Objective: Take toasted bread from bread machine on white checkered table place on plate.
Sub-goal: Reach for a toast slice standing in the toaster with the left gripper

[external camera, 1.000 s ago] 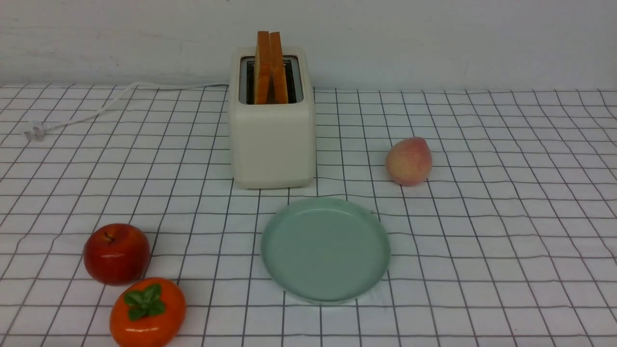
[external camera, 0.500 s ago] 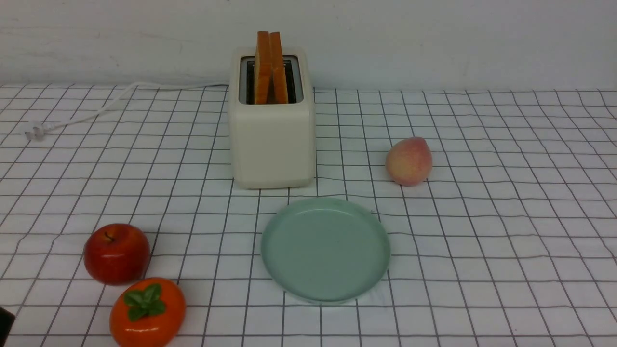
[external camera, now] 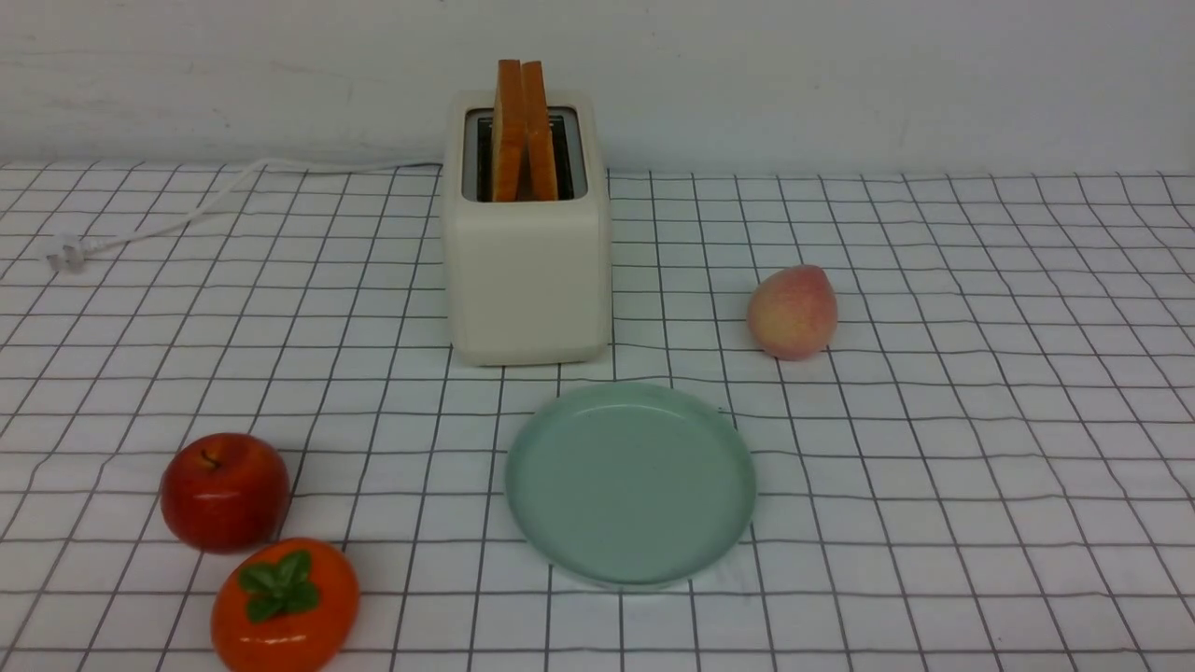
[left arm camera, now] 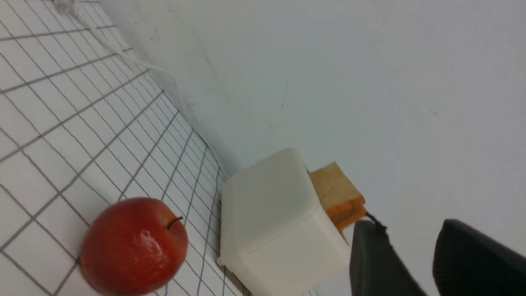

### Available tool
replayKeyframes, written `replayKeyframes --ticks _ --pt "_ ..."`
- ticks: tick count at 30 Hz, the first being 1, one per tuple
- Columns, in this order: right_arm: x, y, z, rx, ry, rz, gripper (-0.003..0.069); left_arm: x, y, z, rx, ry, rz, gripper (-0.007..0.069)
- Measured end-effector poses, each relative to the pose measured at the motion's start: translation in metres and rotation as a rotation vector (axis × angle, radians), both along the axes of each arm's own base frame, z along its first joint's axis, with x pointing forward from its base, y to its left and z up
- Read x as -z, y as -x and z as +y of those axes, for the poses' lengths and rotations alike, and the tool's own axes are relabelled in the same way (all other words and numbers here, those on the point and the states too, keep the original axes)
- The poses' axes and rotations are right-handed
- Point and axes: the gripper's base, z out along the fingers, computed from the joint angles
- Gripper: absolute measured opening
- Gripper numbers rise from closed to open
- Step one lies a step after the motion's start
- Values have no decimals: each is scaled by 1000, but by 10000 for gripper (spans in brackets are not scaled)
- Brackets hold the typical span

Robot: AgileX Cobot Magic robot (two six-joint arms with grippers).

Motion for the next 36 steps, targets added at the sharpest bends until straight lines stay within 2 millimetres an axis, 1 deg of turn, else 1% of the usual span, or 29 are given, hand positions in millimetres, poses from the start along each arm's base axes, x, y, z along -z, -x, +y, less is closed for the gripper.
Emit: replayKeyframes --ticks 2,3,4,5,6,7,8,9,10,11,12,13,17,18,19,20,21,22,23,25,26,27,28,29,32,33,34,36 --pt "-15 3 3 -28 -2 -18 199 -22 5 -5 42 -114 -32 97" --pt "-17 3 3 -35 8 -18 188 -24 5 -6 45 -126 -35 97" --pt "-38 6 7 -84 65 -16 152 -40 7 -8 58 -221 -44 27" --pt "-52 7 11 -129 125 4 123 -48 6 -9 63 -273 -40 -1" --pt "-62 6 14 -170 181 34 99 -57 3 -11 69 -335 -27 -13" --pt "-76 6 18 -222 254 63 70 -65 -1 -12 75 -396 -10 -13" --pt "-85 4 22 -279 316 108 48 -74 -6 -13 84 -454 12 -13" --pt "-91 5 23 -300 361 108 37 -75 -8 -13 85 -464 17 -13" --pt "-111 2 28 -381 460 157 4 -87 -20 -15 100 -538 54 -13" --pt "-122 -1 31 -426 517 182 -4 -95 -28 -16 109 -576 77 -13" --pt "-128 -3 31 -435 536 184 -6 -96 -30 -16 110 -583 81 -13" --pt "-142 -8 35 -502 596 226 -8 -108 -48 -17 122 -641 118 -13" --pt "-169 -26 38 -569 643 270 -5 -128 -87 -19 150 -751 175 -13" --pt "-173 -29 38 -576 645 276 -4 -133 -96 -21 166 -768 184 -13" --pt "-175 -29 38 -574 647 271 -4 -134 -98 -22 170 -772 185 -13" --pt "-180 -33 39 -577 647 270 -3 -138 -107 -25 191 -787 186 -13" --pt "-187 -38 40 -582 644 265 -3 -147 -118 -34 238 -824 161 -13" --pt "-190 -40 40 -581 644 262 -3 -152 -123 -41 265 -852 141 -13" --pt "-192 -41 40 -581 643 259 -3 -151 -126 -43 272 -863 140 -13" --pt "-201 -47 41 -586 642 241 -2 -160 -136 -59 300 -915 78 -13" --pt "-203 -48 41 -587 641 237 -2 -161 -137 -63 310 -923 64 -13" --pt "-208 -52 43 -591 637 215 -2 -162 -145 -74 314 -941 37 -13" --pt "-209 -53 43 -591 636 207 -2 -163 -146 -76 313 -941 28 -13" --pt "-213 -58 44 -587 630 172 -2 -160 -154 -87 322 -945 22 -13" --pt "-220 -63 46 -569 616 88 -1 -151 -170 -102 341 -951 39 -13" --pt "-220 -63 46 -572 615 85 -1 -149 -173 -104 348 -954 47 -13" --pt "-225 -64 46 -554 613 28 -1 -142 -185 -110 358 -962 73 -8" --pt "-231 -65 46 -532 612 -38 0 -136 -200 -117 361 -968 99 15"
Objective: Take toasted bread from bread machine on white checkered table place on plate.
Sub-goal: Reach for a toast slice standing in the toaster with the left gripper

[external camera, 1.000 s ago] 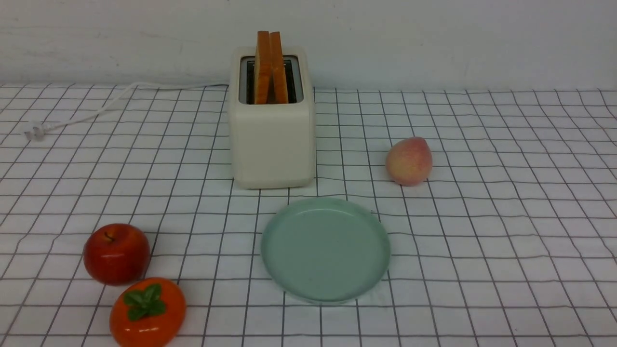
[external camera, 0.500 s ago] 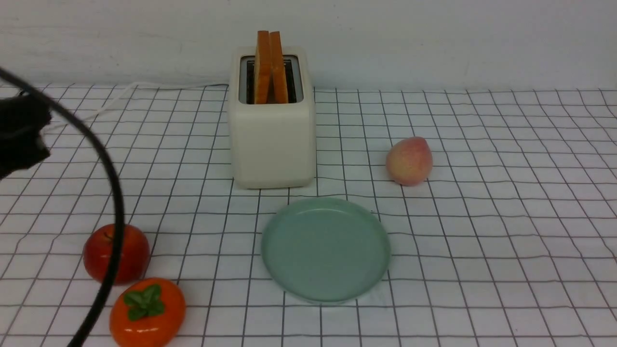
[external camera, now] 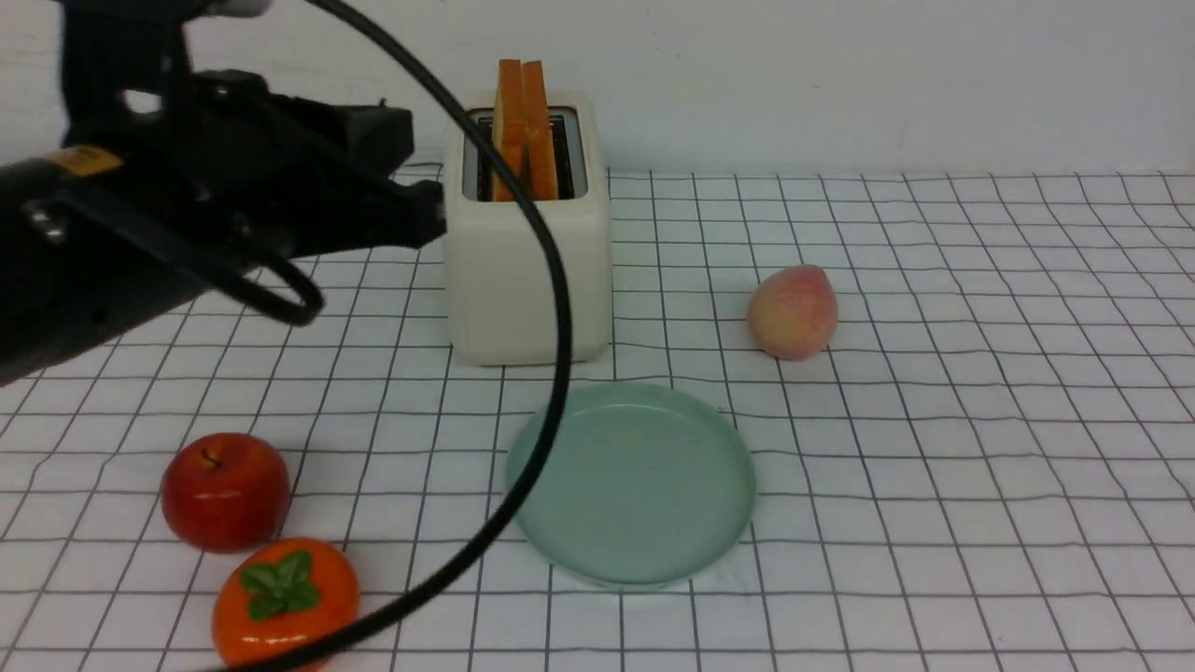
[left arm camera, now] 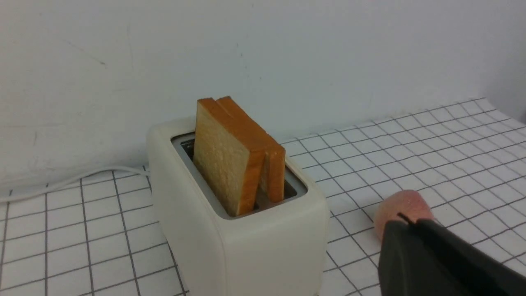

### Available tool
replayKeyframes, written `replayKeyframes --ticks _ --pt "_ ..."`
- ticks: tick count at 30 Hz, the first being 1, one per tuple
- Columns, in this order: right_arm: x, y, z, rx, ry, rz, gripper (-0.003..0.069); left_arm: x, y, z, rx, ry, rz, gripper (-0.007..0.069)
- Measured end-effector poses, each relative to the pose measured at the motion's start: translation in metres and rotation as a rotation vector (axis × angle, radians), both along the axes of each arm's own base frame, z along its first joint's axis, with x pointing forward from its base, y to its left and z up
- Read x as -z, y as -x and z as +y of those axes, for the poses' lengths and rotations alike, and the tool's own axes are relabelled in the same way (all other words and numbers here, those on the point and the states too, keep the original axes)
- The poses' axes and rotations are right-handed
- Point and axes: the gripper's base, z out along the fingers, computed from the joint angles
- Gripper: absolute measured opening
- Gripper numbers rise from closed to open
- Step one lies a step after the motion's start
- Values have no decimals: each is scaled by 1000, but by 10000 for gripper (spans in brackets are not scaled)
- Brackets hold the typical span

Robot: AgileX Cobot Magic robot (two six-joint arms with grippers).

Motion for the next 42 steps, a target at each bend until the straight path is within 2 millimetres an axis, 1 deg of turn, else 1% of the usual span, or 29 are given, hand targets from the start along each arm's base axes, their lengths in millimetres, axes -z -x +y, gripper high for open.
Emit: replayKeyframes --ticks 1,2,4,5,7,8,10,12,14,19,25,29,37,40,42 --pt "-3 0 0 -1 -6 -23 1 2 -8 -3 -7 -4 7 36" --pt "-3 0 0 -1 -9 -33 1 3 -10 -4 -9 -4 9 41" --pt "-7 0 1 -11 -20 -70 1 9 -30 -12 -18 -16 27 115" --pt "-8 1 2 -20 -20 -80 2 14 -41 -16 -23 -22 42 167" --pt "-8 1 3 -31 -19 -82 3 19 -55 -19 -31 -29 58 229" --pt "-8 2 3 -40 -17 -80 3 24 -66 -21 -41 -35 70 270" --pt "-7 2 4 -47 -12 -79 3 32 -83 -21 -60 -42 85 318" --pt "-7 2 4 -55 -9 -76 3 40 -99 -22 -77 -48 99 344" --pt "-7 3 4 -57 -7 -75 5 48 -115 -24 -91 -54 110 353" --pt "-7 3 5 -59 -6 -74 11 61 -141 -33 -92 -73 116 358" --pt "-7 3 5 -59 -5 -75 15 71 -160 -40 -93 -102 101 351" --pt "-7 3 5 -59 -5 -75 15 77 -163 -40 -106 -111 101 327" --pt "-7 3 4 -59 -5 -76 15 71 -167 -34 -173 -107 28 260" --pt "-7 3 4 -59 -5 -76 15 72 -167 -34 -166 -108 37 255" --pt "-7 3 5 -59 -6 -76 15 75 -165 -36 -130 -112 76 253"
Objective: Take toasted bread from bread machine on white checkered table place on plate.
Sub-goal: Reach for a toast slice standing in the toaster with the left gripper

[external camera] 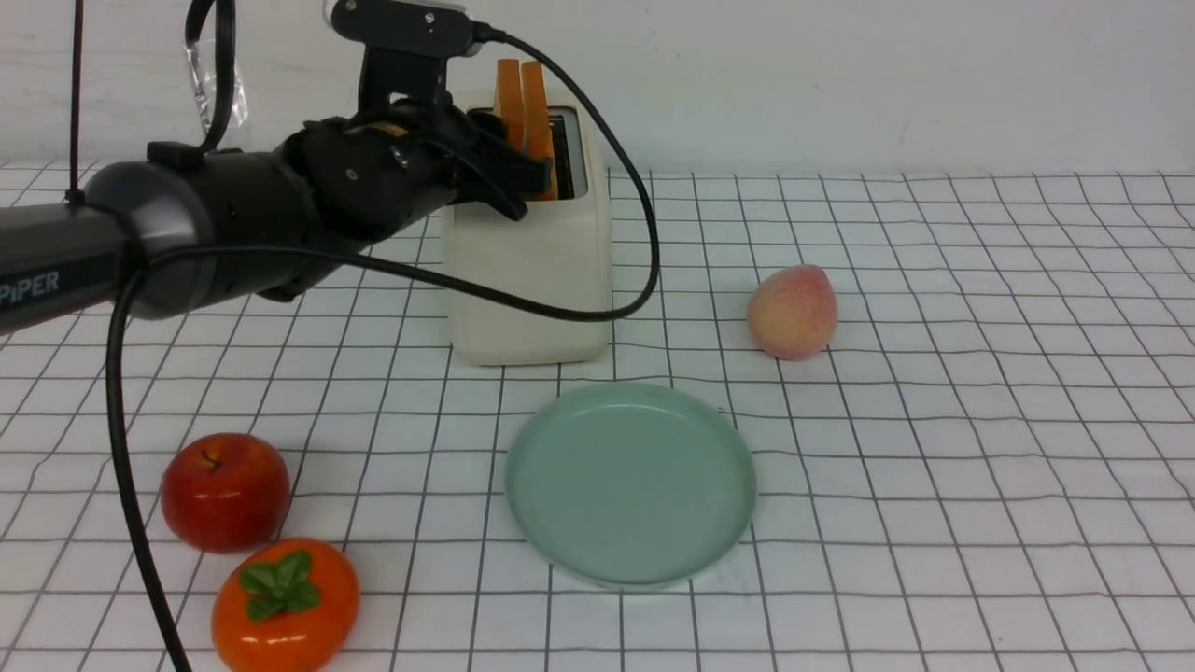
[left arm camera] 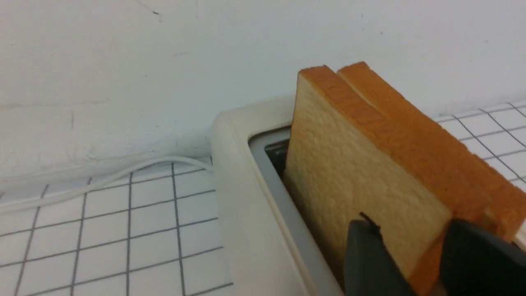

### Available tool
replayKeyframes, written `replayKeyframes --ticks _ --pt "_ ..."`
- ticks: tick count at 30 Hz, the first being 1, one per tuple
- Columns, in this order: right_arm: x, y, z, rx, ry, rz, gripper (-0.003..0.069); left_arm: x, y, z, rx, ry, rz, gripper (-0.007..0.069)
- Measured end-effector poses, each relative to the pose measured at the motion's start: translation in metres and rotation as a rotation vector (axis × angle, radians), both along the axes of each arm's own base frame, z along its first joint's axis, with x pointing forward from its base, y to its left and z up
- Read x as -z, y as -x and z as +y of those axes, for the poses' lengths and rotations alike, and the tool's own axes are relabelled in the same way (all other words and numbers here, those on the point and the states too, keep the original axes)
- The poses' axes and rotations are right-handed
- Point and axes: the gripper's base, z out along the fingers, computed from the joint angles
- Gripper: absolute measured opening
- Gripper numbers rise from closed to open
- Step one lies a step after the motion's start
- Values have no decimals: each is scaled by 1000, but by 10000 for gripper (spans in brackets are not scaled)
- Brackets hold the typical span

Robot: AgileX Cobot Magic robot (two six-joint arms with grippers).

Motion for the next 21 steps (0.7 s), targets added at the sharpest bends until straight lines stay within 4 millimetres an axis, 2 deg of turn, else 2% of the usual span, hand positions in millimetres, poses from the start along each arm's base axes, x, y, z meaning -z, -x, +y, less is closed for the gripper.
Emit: replayKeyframes --ticks 4,15,21 --pt "0 0 0 -1 0 0 15 6 1 -3 36 -4 46 252" --pt "0 0 0 -4 2 2 15 22 -8 -2 -7 -46 15 253" --pt "0 0 0 -4 2 2 15 22 -8 -2 -9 -22 21 295"
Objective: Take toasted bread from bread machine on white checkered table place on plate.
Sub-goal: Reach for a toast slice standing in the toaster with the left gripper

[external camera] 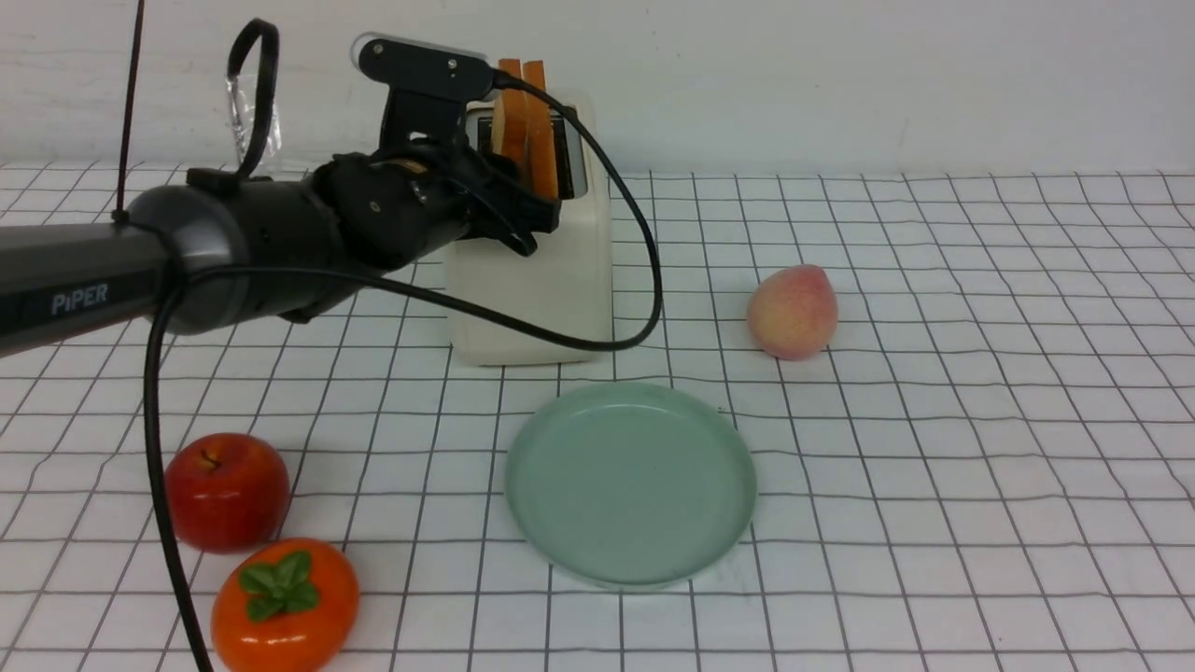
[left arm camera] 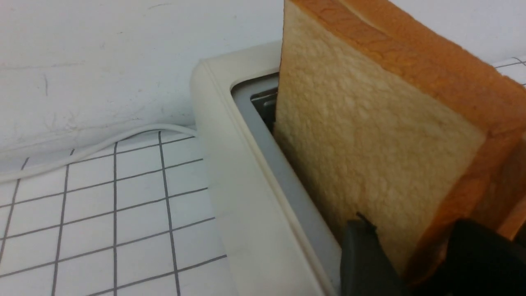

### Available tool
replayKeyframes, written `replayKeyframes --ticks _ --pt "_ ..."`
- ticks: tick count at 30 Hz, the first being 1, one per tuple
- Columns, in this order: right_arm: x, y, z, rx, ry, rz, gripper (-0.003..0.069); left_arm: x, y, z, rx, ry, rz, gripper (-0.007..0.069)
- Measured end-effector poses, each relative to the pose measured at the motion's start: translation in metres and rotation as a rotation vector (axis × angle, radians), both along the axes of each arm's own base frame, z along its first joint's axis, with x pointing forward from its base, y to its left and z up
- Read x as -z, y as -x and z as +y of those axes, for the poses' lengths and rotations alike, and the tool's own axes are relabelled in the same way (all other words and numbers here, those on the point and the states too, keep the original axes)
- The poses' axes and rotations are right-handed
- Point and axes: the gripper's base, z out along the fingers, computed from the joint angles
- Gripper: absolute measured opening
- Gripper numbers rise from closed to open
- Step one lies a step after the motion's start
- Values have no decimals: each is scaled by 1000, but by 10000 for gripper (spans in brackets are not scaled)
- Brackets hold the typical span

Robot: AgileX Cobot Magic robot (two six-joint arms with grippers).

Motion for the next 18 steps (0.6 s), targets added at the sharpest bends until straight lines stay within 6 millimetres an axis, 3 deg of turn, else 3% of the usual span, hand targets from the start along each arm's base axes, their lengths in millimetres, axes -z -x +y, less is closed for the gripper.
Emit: replayKeyframes --ticks 11,18 --pt "0 0 0 5 -2 -3 15 -5 -1 -3 20 47 -58 323" --pt "0 0 0 6 -2 -4 18 3 -7 -6 38 53 -117 323"
